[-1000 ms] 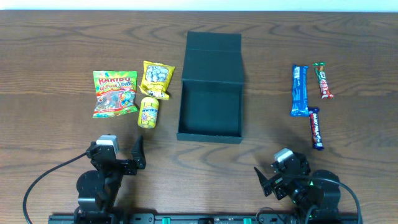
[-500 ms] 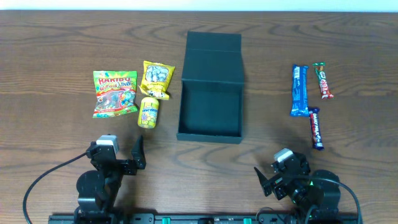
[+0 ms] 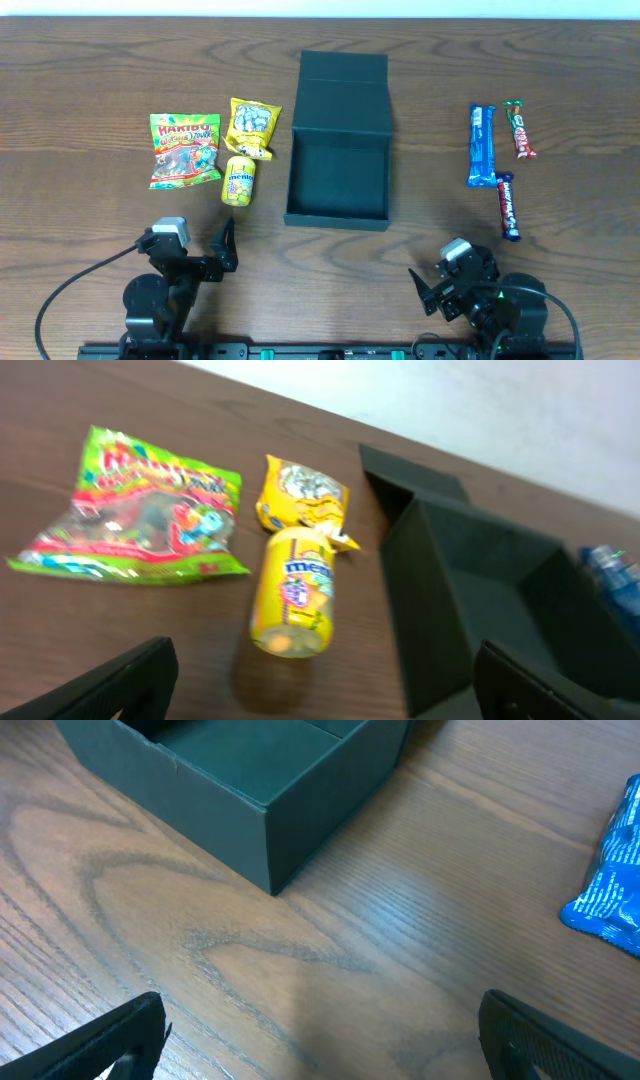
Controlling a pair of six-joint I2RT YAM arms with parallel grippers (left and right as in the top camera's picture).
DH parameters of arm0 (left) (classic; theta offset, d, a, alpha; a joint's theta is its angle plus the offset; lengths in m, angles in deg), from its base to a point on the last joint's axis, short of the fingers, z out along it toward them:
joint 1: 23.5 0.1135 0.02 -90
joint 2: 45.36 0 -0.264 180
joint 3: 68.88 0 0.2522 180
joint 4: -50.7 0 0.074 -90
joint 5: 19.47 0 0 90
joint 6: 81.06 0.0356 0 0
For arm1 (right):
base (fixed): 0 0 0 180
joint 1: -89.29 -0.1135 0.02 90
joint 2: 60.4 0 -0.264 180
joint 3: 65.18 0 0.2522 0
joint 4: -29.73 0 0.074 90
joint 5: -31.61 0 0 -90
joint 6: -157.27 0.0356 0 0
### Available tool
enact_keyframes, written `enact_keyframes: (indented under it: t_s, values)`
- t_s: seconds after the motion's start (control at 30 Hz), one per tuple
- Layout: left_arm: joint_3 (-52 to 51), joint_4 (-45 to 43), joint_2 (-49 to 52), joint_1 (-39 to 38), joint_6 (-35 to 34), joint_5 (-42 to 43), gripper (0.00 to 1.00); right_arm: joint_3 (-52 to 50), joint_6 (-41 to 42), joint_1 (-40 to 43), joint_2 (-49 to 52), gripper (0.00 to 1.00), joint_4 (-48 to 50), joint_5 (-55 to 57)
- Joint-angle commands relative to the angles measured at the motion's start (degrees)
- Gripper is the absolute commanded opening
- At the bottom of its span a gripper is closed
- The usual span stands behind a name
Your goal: Pack container
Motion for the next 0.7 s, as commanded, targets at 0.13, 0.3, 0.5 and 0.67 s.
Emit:
enact_keyframes:
  t_s: [0.13,0.3,0.5,0.67]
  values:
    - [-1.3,-1.3,-0.4,0.3,-14.5,2.5,0.95,-0.3,-0.3,-0.3,-0.6,0.99,0.0,-0.6]
    - [-1.0,-6.3,-0.2,0.4,-14.9,1.9,0.95,-0.3,-0.3,-0.3,-0.6,0.99,0.0,-0.6]
    - [13.0,-5.6,16.5,0.4,-3.4,-4.0,0.96,-0.3,-0.3,-0.3,-0.6,0.99,0.0,-0.6]
    - [36.8,6.7,42.5,0.4,7.6,-13.6,0.95,-0.3,-0.3,-0.3,-0.6,0.99,0.0,-0.6]
